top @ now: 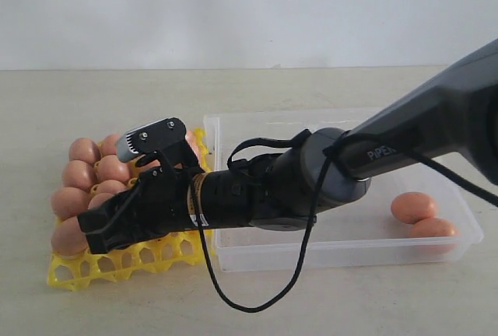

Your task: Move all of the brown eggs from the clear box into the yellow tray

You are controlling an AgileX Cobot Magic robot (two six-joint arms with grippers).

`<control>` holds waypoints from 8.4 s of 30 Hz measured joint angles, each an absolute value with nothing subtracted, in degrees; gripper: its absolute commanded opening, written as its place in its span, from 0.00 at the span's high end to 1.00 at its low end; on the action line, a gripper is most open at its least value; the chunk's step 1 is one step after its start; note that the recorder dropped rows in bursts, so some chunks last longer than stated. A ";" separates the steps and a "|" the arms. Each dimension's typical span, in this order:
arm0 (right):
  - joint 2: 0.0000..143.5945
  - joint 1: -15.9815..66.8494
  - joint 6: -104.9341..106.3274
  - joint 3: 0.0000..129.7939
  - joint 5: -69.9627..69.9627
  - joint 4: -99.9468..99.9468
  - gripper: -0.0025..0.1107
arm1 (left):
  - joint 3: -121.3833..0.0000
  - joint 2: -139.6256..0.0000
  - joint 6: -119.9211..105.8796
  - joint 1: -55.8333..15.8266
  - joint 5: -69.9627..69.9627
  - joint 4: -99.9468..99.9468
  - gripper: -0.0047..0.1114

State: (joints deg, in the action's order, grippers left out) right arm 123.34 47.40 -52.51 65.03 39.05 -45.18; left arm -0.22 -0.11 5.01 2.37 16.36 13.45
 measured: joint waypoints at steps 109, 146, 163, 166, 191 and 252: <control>136.09 56.05 39.11 112.96 -41.62 29.36 0.98 | -0.22 -0.11 5.01 2.37 16.36 13.45 0.77; 105.21 50.75 6.58 92.38 -67.67 -20.80 0.98 | -0.22 -0.11 5.01 2.37 16.36 13.45 0.77; 104.91 14.47 49.17 78.86 -69.45 9.02 0.51 | -0.22 -0.11 5.01 2.37 16.36 13.45 0.77; 104.91 14.85 49.42 77.09 -69.48 6.97 0.41 | -0.22 -0.11 5.01 2.37 16.36 13.45 0.77; 109.17 15.20 62.61 69.63 -52.82 -0.78 0.41 | -0.22 -0.11 5.01 2.37 16.36 13.45 0.77; 107.28 30.97 100.06 62.14 -31.97 98.17 0.98 | -0.22 -0.11 5.01 2.37 16.36 13.45 0.77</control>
